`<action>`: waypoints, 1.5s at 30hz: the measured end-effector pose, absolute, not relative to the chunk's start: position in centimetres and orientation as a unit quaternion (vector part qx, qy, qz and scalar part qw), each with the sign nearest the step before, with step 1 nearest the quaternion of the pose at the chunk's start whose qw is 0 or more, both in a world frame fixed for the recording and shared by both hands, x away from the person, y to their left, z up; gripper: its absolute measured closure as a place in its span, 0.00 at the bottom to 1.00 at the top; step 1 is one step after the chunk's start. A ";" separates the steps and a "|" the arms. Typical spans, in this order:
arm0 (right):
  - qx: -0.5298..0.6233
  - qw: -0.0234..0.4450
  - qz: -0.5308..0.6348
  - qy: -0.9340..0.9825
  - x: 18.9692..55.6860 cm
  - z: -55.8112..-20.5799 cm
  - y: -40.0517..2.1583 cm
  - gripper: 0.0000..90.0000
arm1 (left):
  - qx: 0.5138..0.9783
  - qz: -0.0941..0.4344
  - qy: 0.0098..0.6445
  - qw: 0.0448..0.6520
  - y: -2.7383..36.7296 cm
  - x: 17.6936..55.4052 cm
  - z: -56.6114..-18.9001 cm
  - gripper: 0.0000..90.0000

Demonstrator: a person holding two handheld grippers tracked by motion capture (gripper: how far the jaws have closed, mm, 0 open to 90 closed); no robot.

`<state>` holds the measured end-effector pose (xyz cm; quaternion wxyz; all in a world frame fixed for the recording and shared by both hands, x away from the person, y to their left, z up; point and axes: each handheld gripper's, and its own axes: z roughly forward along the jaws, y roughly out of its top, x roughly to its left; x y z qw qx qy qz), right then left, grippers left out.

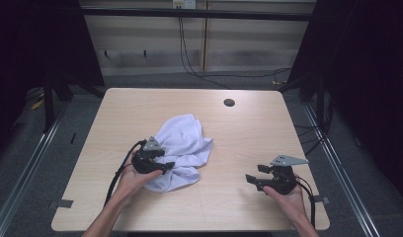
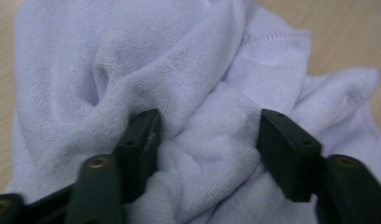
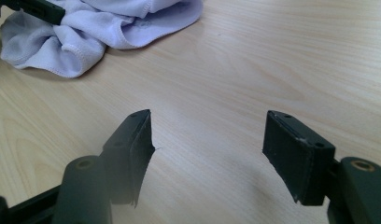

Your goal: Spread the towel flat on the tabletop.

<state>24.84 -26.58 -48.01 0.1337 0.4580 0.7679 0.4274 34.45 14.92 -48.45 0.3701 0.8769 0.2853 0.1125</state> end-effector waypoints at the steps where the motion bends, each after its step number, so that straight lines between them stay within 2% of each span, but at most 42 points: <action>1: 0.457 0.133 0.428 0.769 24.8 -48.0 -26.5 0.36 | 0.878 0.109 0.283 0.369 14.9 33.9 -48.3 0.59; 3: 0.458 0.131 0.426 0.769 24.8 -48.1 -26.4 0.36 | 0.876 0.098 0.278 0.381 14.9 33.2 -48.4 0.72; 5: 0.458 0.128 0.426 0.770 24.9 -48.1 -26.3 0.36 | 0.880 0.097 0.266 0.381 14.7 32.3 -48.4 0.76; 8: 0.457 0.128 0.427 0.770 24.9 -47.9 -26.1 0.36 | 0.882 0.063 0.257 0.391 14.2 30.7 -48.3 0.79; 16: 0.433 0.112 0.420 0.790 25.3 -47.6 -24.4 0.36 | 0.886 -0.012 0.227 0.404 13.6 27.1 -47.9 0.79; 20: 0.420 0.105 0.415 0.800 26.2 -47.4 -23.5 0.36 | 0.879 -0.006 0.229 0.419 14.2 26.7 -46.8 0.74; 22: 0.412 0.091 0.417 0.805 26.8 -47.2 -22.9 0.40 | 0.869 0.015 0.229 0.438 14.0 26.6 -45.8 0.62; 23: 0.401 0.085 0.417 0.811 27.2 -47.1 -22.4 0.42 | 0.863 0.008 0.228 0.450 13.8 26.7 -45.3 0.56; 28: 0.362 0.050 0.424 0.829 28.9 -46.9 -19.3 0.50 | 0.852 0.021 0.242 0.463 11.9 29.1 -44.3 0.51; 30: 0.351 0.040 0.426 0.833 29.7 -47.4 -18.3 0.60 | 0.845 0.042 0.267 0.461 11.3 31.0 -44.9 0.50; 33: 0.358 0.035 0.404 0.841 30.1 -48.4 -17.3 0.70 | 0.848 0.032 0.290 0.442 10.6 33.4 -46.5 0.47; 35: 0.357 0.028 0.397 0.845 30.2 -48.9 -17.3 0.76 | 0.849 0.009 0.300 0.435 10.2 34.0 -47.5 0.43; 38: 0.373 0.029 0.394 0.840 30.3 -49.4 -17.8 0.79 | 0.868 0.024 0.283 0.407 9.3 33.4 -48.1 0.43; 39: 0.377 0.023 0.393 0.839 30.3 -49.6 -18.0 0.81 | 0.871 0.022 0.272 0.408 9.3 33.1 -48.0 0.48; 40: 0.376 0.023 0.386 0.842 30.3 -49.8 -18.0 0.83 | 0.871 0.023 0.265 0.412 9.3 32.9 -47.8 0.63; 42: 0.373 0.017 0.394 0.840 30.2 -49.9 -18.0 0.93 | 0.870 0.034 0.261 0.417 9.4 32.3 -47.5 0.79; 44: 0.379 0.018 0.395 0.837 30.2 -49.6 -18.0 0.96 | 0.865 0.039 0.262 0.426 9.8 32.1 -47.1 0.89; 45: 0.384 0.012 0.402 0.831 30.2 -49.5 -18.1 0.97 | 0.857 0.034 0.266 0.439 10.1 32.1 -46.8 0.90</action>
